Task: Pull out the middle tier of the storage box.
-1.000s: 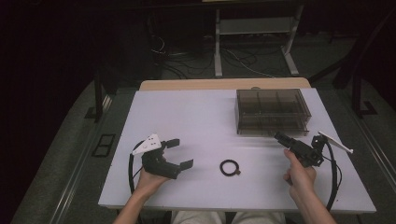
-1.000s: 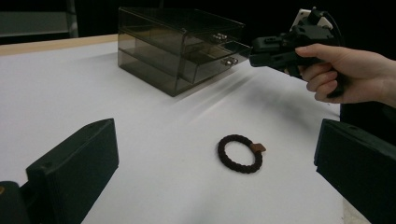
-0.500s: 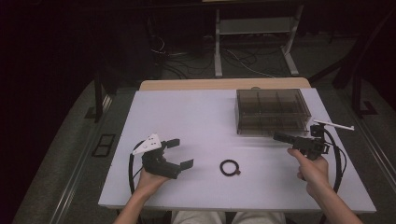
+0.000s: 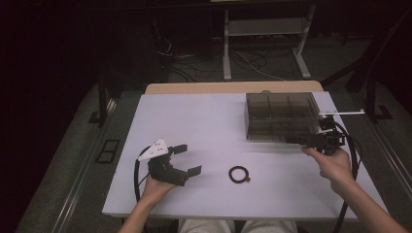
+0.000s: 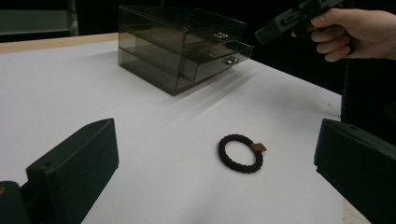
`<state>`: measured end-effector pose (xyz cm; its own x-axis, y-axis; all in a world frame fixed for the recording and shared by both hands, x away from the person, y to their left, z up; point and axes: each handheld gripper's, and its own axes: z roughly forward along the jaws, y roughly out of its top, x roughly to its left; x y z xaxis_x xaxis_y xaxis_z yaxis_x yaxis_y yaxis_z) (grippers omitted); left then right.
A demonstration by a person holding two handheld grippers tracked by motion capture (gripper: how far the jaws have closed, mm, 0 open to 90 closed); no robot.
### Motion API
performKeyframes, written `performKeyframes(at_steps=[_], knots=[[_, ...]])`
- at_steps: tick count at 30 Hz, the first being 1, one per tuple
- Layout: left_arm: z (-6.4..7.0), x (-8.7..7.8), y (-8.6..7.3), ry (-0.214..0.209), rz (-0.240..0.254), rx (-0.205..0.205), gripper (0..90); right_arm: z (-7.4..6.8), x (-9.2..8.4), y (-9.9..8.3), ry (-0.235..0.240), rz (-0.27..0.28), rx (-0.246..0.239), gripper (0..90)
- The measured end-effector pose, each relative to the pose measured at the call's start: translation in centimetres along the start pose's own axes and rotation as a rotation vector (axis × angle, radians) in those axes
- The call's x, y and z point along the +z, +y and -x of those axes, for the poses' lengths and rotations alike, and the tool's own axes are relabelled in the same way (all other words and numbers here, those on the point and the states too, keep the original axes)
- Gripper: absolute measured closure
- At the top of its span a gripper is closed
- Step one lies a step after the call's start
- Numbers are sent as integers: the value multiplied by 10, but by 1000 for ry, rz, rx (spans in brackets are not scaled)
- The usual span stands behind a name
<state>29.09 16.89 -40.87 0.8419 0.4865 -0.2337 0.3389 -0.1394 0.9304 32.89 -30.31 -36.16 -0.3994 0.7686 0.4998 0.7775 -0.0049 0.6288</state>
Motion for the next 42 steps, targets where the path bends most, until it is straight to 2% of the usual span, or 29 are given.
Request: performKeyframes(at_steps=[4,7,9,11,15,27,32,36,42], knots=[[0,0,0,0,2,0,0,-4,-1,8,-15,-44,-62,402],[0,0,0,-1,1,0,0,-6,0,15,-38,-66,-145,391],[0,0,0,-2,2,0,0,-4,0,18,-25,-72,-154,390],[0,0,0,-1,1,1,0,-2,0,22,-26,-89,-187,387],[0,0,0,0,0,-1,0,1,0,27,11,-108,-228,388],[0,0,0,0,-1,1,0,9,5,33,90,-124,-361,394],[0,0,0,0,-1,1,0,10,10,33,122,-130,-433,411],[0,0,0,1,-1,1,0,10,14,32,124,-132,-485,422],[0,0,0,0,0,3,0,12,20,32,118,-132,-526,438]])
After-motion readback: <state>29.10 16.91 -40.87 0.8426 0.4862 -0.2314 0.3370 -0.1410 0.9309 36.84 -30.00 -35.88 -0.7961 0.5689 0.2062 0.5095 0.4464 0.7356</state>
